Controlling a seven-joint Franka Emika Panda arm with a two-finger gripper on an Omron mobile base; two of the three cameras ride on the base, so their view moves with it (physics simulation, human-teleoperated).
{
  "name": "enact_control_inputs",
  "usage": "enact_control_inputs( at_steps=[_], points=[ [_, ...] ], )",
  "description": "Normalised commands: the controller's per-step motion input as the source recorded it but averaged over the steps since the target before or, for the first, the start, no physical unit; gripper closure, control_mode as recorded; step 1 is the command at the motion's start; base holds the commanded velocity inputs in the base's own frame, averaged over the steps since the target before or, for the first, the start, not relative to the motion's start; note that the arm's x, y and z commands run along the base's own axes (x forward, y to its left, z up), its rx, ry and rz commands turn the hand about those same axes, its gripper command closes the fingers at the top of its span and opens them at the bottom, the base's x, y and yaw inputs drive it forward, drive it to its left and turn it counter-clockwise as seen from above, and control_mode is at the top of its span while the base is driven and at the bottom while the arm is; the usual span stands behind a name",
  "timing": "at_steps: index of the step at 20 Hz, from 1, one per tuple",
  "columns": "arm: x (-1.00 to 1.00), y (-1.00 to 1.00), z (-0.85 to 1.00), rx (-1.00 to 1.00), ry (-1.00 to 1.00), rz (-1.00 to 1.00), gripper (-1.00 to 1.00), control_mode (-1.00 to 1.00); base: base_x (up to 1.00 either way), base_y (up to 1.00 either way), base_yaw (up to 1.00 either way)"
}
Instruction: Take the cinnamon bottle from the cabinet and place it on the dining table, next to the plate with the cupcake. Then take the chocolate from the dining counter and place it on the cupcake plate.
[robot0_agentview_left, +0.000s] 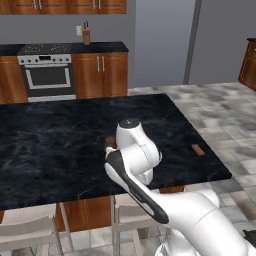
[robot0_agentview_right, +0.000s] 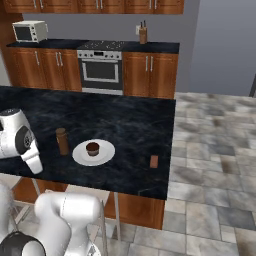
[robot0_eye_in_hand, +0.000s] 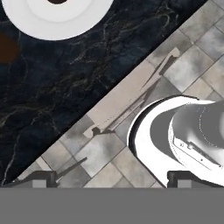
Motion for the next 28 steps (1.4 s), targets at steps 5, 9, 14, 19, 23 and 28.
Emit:
enact_control_inputs(
  at_steps=[5, 9, 14, 19, 23, 28],
  points=[
    [-0.25, -0.54, 0.32, 0.00, 0.01, 0.12, -1.00, -1.00, 0.00, 0.00, 0.00],
    [-0.21, -0.58, 0.25, 0.00, 0.06, 0.15, -1.00, -1.00, 0.00, 0.00, 0.00],
    [-0.18, -0.62, 0.20, 0.00, 0.07, 0.15, -1.00, -1.00, 0.00, 0.00, 0.00],
    [-0.11, -0.65, 0.13, 0.00, 0.06, 0.12, -1.00, -1.00, 0.00, 0.00, 0.00],
    [-0.11, -0.67, 0.13, 0.00, 0.00, 0.12, -1.00, -1.00, 0.00, 0.00, 0.00],
    [-0.10, -0.67, 0.13, -0.04, 0.00, 0.20, -1.00, -1.00, 0.00, 0.00, 0.00]
  ],
)
